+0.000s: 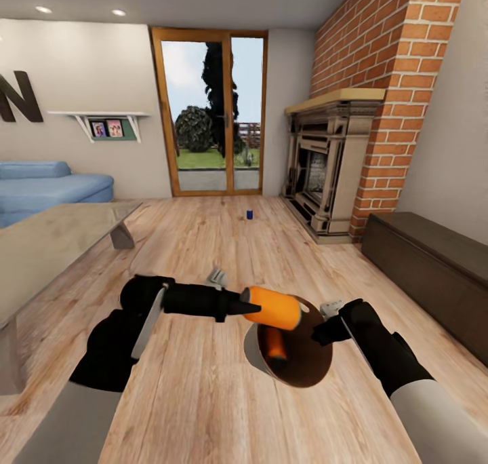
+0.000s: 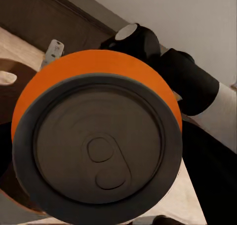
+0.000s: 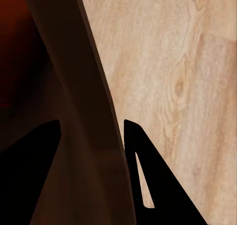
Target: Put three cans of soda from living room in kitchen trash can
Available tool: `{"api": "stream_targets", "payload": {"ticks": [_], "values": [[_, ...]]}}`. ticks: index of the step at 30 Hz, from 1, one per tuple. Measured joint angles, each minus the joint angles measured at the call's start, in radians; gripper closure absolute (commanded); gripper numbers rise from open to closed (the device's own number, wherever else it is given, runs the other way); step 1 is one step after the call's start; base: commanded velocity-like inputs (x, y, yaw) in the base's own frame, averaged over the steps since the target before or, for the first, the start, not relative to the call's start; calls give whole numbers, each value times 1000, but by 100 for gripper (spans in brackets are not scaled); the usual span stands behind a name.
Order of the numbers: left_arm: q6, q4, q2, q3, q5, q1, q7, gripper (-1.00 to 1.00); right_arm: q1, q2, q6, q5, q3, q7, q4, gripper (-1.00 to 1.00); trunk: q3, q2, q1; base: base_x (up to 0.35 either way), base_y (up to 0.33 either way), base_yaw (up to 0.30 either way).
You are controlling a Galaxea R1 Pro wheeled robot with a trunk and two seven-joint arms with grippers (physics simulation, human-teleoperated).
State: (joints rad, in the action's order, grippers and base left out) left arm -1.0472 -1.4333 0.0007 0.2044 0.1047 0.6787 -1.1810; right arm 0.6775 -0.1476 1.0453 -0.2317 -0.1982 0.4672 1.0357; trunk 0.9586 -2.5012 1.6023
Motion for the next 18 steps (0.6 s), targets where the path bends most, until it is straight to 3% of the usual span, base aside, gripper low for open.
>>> {"api": "stream_targets", "payload": {"ticks": [1, 3, 5, 8, 11, 16, 18], "values": [[0, 0, 0, 4, -1, 0, 10, 100, 0, 4, 0, -1, 0, 0, 0, 100, -4, 0, 0, 0, 0, 0], [5, 2, 0, 17, -9, -2, 106, 100, 0, 28, -2, -47, 0, -2, -3, 100, -4, 0, 0, 0, 0, 0], [1, 2, -1, 25, -3, -3, 138, 100, 0, 34, -1, -53, 0, -1, -3, 100, -4, 0, 0, 0, 0, 0], [1, 2, -2, 67, -3, -4, 225, 100, 0, 57, -2, -81, 0, -2, -4, 100, -4, 0, 0, 0, 0, 0], [0, 2, -4, 82, -1, -4, 258, 100, 0, 71, 1, -86, 0, -1, -4, 100, -4, 0, 0, 0, 0, 0], [0, 4, -7, 151, -1, -5, 316, 100, 0, 100, -3, -149, 4, -3, -5, 100, -4, 0, 0, 0, 0, 0], [0, 4, -9, 161, -2, -6, 331, 100, 0, 104, 1, -135, 6, -1, -6, 100, -4, 0, 0, 0, 0, 0]]}}
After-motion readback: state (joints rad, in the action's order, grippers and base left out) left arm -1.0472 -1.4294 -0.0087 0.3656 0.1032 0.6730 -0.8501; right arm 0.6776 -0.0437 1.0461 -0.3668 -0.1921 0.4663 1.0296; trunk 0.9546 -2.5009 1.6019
